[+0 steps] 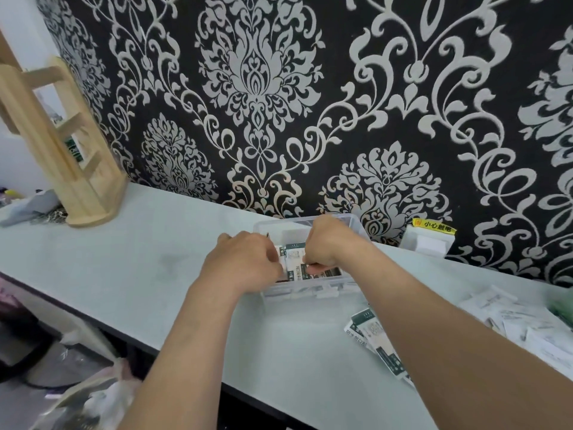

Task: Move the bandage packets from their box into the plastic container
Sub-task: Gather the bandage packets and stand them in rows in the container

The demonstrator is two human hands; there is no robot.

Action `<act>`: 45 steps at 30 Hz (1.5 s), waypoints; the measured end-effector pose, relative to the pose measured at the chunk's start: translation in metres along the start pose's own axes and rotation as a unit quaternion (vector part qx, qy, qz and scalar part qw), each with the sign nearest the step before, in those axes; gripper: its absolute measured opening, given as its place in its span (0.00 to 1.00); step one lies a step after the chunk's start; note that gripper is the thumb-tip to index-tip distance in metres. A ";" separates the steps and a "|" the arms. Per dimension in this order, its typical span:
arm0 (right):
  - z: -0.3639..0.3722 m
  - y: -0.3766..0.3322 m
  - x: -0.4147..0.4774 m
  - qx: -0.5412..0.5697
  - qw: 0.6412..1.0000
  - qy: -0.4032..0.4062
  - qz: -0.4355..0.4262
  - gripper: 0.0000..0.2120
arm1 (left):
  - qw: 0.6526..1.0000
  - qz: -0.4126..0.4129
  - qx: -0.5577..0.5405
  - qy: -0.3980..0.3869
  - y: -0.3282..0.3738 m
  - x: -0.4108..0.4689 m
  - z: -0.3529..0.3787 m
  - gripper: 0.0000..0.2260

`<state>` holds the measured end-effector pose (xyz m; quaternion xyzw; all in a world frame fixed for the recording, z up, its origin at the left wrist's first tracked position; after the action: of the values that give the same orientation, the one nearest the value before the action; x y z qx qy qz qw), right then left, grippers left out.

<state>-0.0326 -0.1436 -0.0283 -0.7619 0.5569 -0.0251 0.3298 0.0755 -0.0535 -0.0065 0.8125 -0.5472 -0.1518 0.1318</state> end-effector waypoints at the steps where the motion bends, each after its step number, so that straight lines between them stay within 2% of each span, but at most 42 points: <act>1: 0.000 -0.001 0.001 0.001 1.000 0.005 0.004 0.02 | 1.000 -0.007 0.017 -0.005 0.001 -0.001 0.000 0.11; 2: 0.000 -0.002 0.001 -0.010 1.000 0.011 0.004 0.01 | 0.999 -0.010 0.032 -0.007 0.002 -0.001 0.001 0.12; 4: -0.002 -0.004 -0.003 -0.048 0.998 0.027 0.001 0.06 | 0.999 -0.011 0.049 -0.007 0.003 0.000 0.001 0.12; 8: -0.009 -0.008 -0.011 -0.132 0.988 0.073 -0.018 0.10 | 0.999 -0.017 0.038 -0.001 0.003 -0.001 -0.002 0.12; 12: -0.013 -0.007 -0.017 -0.142 0.986 0.083 -0.024 0.12 | 0.999 -0.013 0.036 0.002 0.005 -0.003 -0.003 0.12; 15: -0.013 -0.008 -0.019 -0.139 0.987 0.070 -0.029 0.13 | 0.999 -0.012 0.035 0.003 0.005 -0.003 -0.004 0.12; 20: 0.001 -0.020 -0.016 -0.176 0.983 0.024 -0.047 0.20 | 0.999 -0.008 0.030 0.012 0.006 -0.005 -0.006 0.11; 24: 0.001 -0.024 -0.018 -0.201 0.977 0.026 -0.060 0.18 | 1.000 -0.005 0.017 0.015 0.005 -0.002 -0.004 0.11; 26: -0.004 -0.023 -0.021 -0.174 0.982 0.033 -0.065 0.16 | 1.000 -0.002 0.016 0.012 0.005 -0.002 -0.004 0.10; 29: -0.025 -0.019 -0.034 -0.065 0.993 0.061 -0.084 0.07 | 0.999 0.004 -0.005 0.031 0.003 -0.002 -0.010 0.10; 32: -0.063 -0.002 -0.059 0.054 0.989 0.099 -0.095 0.04 | 0.990 0.044 -0.032 0.131 0.019 -0.010 -0.039 0.08; 34: -0.086 0.014 -0.077 0.112 0.981 0.123 -0.101 0.03 | 0.965 0.115 -0.052 0.231 0.047 -0.028 -0.070 0.08; 35: -0.098 0.027 -0.088 0.132 0.977 0.139 -0.098 0.03 | 0.952 0.162 -0.074 0.249 0.068 -0.040 -0.077 0.08; 36: -0.105 0.038 -0.095 0.140 0.974 0.151 -0.095 0.03 | 0.946 0.199 -0.095 0.238 0.086 -0.049 -0.078 0.09; 38: -0.117 0.067 -0.111 0.139 0.970 0.182 -0.076 0.04 | 0.947 0.263 -0.097 0.155 0.127 -0.062 -0.059 0.10; 41: -0.110 0.104 -0.118 0.095 0.979 0.176 -0.045 0.04 | 0.946 0.323 -0.002 -0.012 0.168 -0.074 0.010 0.12; 43: -0.096 0.125 -0.116 0.056 0.986 0.155 -0.027 0.05 | 0.940 0.321 0.061 -0.099 0.175 -0.079 0.057 0.14; 45: -0.084 0.145 -0.114 0.009 0.991 0.131 -0.003 0.09 | 0.936 0.307 0.118 -0.127 0.175 -0.079 0.087 0.14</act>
<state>-0.2300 -0.1082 -0.0022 -0.7508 0.5929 -0.1305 0.2603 -0.1349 -0.0487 -0.0116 0.5886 -0.7962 -0.1400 0.0048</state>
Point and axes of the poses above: each hand's wrist, its own x-axis towards the middle knuckle, its own z-axis out of the palm, y = z × x, the point moved 10 cm from there along x, towards the middle knuckle, and after that the axes turned 3 degrees about -x, right-handed, at the moved point
